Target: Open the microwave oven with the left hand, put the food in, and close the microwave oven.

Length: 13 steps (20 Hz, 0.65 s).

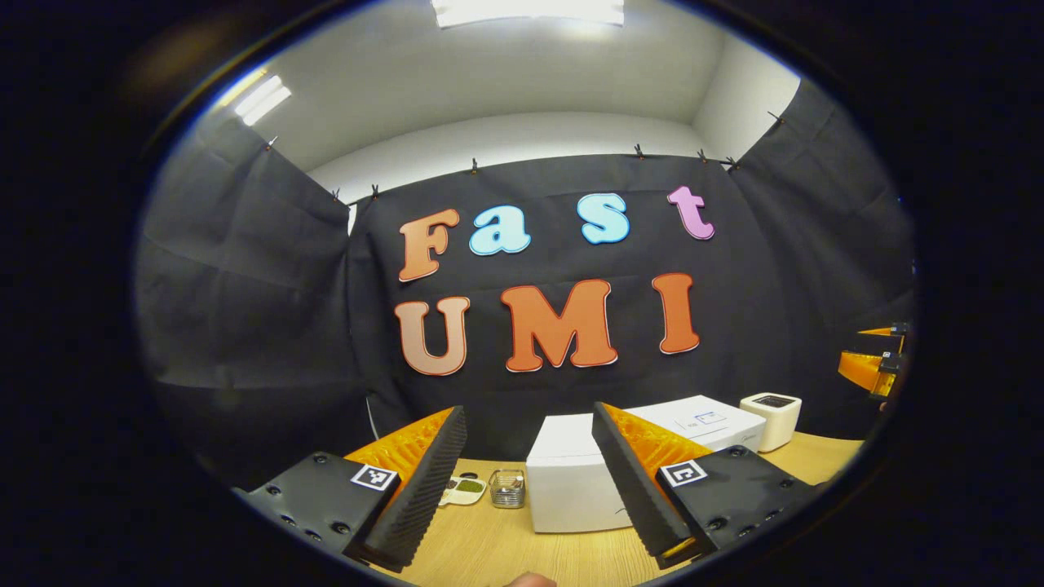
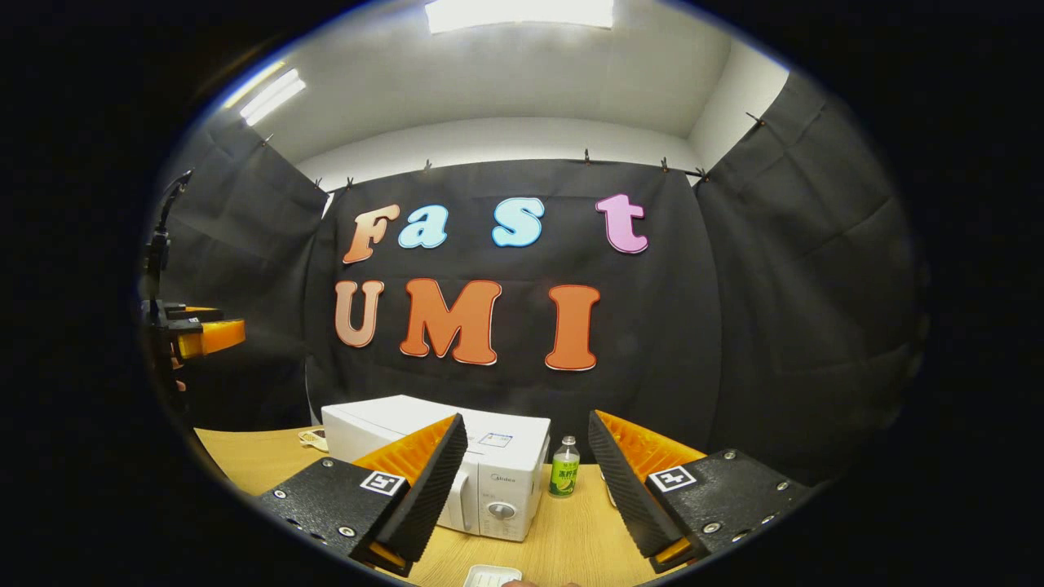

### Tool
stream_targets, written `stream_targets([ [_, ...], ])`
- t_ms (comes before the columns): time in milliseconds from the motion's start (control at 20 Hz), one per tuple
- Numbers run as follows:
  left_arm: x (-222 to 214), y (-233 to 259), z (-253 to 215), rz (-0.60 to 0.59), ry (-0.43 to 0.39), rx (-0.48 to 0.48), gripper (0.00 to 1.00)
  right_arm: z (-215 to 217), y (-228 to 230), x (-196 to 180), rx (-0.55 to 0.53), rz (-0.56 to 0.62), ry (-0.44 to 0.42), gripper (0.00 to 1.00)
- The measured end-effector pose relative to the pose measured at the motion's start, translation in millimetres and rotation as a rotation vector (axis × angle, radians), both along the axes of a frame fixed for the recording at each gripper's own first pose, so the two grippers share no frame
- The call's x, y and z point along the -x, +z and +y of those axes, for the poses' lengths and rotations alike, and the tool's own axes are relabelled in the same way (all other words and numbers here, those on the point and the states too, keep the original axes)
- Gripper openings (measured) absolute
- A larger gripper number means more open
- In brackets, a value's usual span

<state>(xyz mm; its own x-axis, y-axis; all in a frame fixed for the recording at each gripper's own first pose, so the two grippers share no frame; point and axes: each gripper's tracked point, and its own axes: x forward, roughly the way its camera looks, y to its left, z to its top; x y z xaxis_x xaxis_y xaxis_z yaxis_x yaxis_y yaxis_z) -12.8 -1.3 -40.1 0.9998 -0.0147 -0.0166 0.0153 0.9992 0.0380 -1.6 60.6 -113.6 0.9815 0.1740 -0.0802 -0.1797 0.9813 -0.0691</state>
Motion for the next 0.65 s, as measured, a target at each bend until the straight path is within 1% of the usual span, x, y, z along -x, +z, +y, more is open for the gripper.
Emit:
stream_targets([
  [150, 2, 2, -1, -0.008, -0.003, 0.004, 1.00, 2, -1, -1, 0.011, 0.001, 0.006, 0.93],
  [200, 2, 2, 1, -0.010, 0.000, -0.002, 0.96, 3, 1, 0, 0.014, -0.004, 0.007, 0.93],
  [250, 2, 3, 2, -0.013, 0.004, -0.009, 0.95, 5, 3, -1, 0.011, -0.010, 0.010, 0.93],
  [300, 2, 3, 4, -0.014, 0.008, -0.012, 1.00, 7, 4, -1, 0.007, -0.013, 0.013, 0.93],
  [350, 2, 5, 4, -0.018, 0.009, -0.009, 0.95, 8, 6, -1, 0.002, -0.017, 0.018, 0.93],
  [450, 3, 5, 5, -0.018, 0.007, -0.004, 1.00, 8, 7, -3, -0.002, -0.018, 0.019, 0.93],
  [650, 2, 13, 7, -0.034, 0.012, 0.002, 1.00, 12, 11, -5, -0.007, -0.018, 0.024, 0.93],
])
